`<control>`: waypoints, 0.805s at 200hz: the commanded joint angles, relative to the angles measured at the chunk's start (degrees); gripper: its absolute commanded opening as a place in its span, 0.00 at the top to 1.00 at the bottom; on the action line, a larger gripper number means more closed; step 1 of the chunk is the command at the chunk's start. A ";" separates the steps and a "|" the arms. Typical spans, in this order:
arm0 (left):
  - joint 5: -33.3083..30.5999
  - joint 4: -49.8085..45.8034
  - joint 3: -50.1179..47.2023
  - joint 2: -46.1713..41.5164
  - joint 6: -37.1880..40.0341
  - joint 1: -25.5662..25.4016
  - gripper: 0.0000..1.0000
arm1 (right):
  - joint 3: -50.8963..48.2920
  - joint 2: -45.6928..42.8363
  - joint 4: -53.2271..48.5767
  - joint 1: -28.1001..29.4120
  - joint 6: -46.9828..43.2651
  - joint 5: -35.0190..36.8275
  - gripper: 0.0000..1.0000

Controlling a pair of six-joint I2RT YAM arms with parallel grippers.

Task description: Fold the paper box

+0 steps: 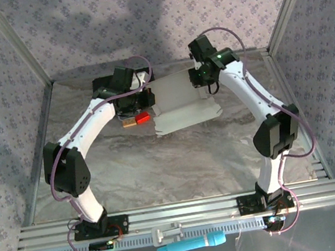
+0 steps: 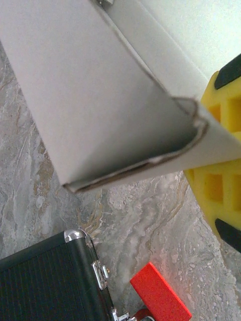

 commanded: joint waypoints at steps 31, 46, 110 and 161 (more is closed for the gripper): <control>1.51 -0.83 2.02 -1.41 -0.58 -0.01 1.00 | 6.25 3.75 -9.62 4.52 6.13 24.65 1.00; 1.60 -0.77 2.09 -1.24 -0.93 -0.11 1.00 | 6.77 4.26 -10.18 5.46 7.10 29.85 1.00; 1.95 0.16 2.11 -0.91 -1.89 -0.28 1.00 | 13.58 9.53 -20.42 7.60 13.72 34.96 1.00; 2.38 0.26 1.80 -1.21 -2.00 -0.29 1.00 | 6.65 2.43 -7.86 3.49 7.34 14.76 0.80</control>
